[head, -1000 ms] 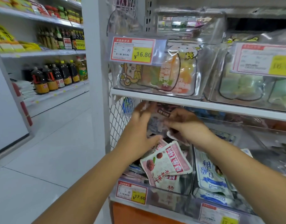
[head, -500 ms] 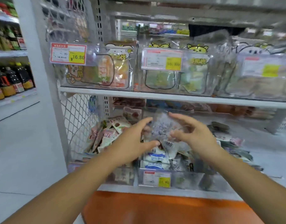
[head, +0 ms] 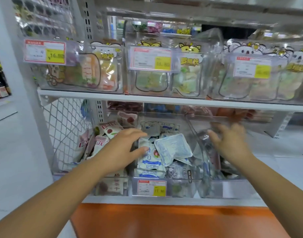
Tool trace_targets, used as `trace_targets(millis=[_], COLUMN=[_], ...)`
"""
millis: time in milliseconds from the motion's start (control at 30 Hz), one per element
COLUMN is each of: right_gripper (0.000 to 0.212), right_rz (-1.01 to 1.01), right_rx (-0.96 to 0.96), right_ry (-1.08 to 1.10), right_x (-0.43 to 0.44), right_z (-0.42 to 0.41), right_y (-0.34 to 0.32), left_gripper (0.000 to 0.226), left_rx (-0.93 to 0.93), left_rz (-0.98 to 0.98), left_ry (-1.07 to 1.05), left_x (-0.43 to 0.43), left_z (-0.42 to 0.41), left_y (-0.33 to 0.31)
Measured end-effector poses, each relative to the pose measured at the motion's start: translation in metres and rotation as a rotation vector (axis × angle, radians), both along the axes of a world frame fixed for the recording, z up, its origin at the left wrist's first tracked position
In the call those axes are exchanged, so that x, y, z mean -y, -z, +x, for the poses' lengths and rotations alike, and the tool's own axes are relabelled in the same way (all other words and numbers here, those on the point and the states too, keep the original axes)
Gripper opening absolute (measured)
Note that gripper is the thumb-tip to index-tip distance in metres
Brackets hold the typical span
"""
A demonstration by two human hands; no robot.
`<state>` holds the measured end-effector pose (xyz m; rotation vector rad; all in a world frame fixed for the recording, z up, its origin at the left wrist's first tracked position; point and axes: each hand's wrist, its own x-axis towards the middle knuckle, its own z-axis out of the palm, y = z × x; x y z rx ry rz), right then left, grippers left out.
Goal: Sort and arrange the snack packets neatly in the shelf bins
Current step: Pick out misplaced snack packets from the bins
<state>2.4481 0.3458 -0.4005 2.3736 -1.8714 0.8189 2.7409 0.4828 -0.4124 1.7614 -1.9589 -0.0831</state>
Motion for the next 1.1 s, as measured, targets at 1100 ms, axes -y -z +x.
trace_targets(millis=[1100], right_gripper=[0.068], right_rz=[0.38], right_rx=[-0.761], right_ry=[-0.71], right_x=[0.026], right_z=[0.31], right_y=[-0.008], left_gripper=[0.051], left_rx=[0.084], left_rz=[-0.012], left_ry=[-0.107], left_x=[-0.032], left_z=[0.11], left_y=[0.028])
